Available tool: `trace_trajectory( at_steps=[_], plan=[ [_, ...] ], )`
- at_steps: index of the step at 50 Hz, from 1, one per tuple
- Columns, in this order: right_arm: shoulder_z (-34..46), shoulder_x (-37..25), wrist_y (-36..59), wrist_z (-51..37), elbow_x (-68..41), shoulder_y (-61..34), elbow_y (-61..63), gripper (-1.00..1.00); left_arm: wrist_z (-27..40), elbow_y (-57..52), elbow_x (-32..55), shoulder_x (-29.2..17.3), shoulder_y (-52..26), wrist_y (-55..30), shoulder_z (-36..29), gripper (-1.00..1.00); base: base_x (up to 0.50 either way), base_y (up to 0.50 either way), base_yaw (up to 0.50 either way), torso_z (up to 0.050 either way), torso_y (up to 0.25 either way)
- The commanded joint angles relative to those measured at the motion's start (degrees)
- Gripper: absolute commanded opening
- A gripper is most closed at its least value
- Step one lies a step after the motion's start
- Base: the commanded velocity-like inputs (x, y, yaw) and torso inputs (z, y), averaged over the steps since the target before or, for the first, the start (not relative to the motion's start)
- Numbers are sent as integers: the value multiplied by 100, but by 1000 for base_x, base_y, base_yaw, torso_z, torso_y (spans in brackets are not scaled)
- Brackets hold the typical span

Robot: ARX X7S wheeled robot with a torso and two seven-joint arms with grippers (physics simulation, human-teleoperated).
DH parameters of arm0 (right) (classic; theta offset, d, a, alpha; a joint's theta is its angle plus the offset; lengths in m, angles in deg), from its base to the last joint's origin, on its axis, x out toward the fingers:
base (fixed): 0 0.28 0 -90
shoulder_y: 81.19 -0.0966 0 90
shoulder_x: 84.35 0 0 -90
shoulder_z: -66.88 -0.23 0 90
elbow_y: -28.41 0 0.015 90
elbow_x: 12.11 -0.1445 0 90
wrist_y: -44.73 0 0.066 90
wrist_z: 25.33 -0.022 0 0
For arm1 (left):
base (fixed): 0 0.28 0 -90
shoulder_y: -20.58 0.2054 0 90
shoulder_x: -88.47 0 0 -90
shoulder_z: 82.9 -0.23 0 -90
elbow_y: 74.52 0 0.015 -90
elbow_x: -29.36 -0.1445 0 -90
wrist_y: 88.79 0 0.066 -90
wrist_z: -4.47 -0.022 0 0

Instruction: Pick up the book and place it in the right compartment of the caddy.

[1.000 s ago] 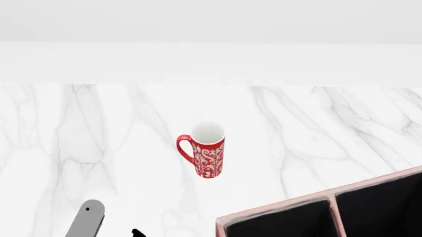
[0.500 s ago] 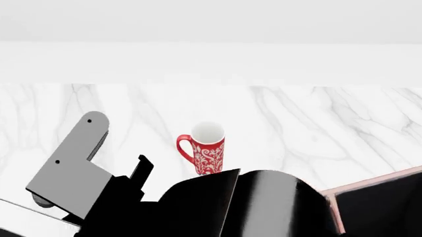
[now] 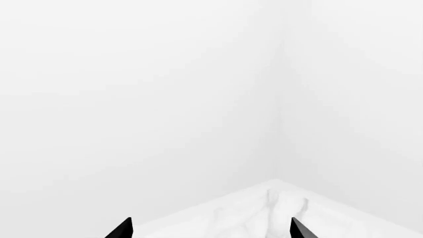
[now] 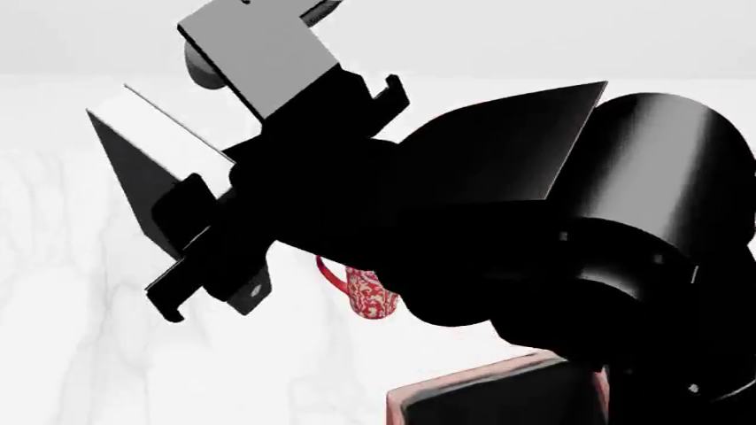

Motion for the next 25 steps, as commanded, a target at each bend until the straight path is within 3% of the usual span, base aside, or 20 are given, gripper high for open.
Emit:
trace_trajectory(
  at_steps=[1,14,25],
  plan=[
    [-738,-398,36,-528,100,-516,-856,-100,14,56,-10,-2,-5,30,-33,100,0,0,0,0,0],
    [-1356,-1400,526,-1523,-380,-640,-694,-100,13,97,-31,2,43,90,-33,100,0,0,0,0,1],
    [-1948,-2457,701,-2373,-967,-61,-388,-100,48,103,-57,14,45,102,-110,100,0,0,0,0,2]
  ],
)
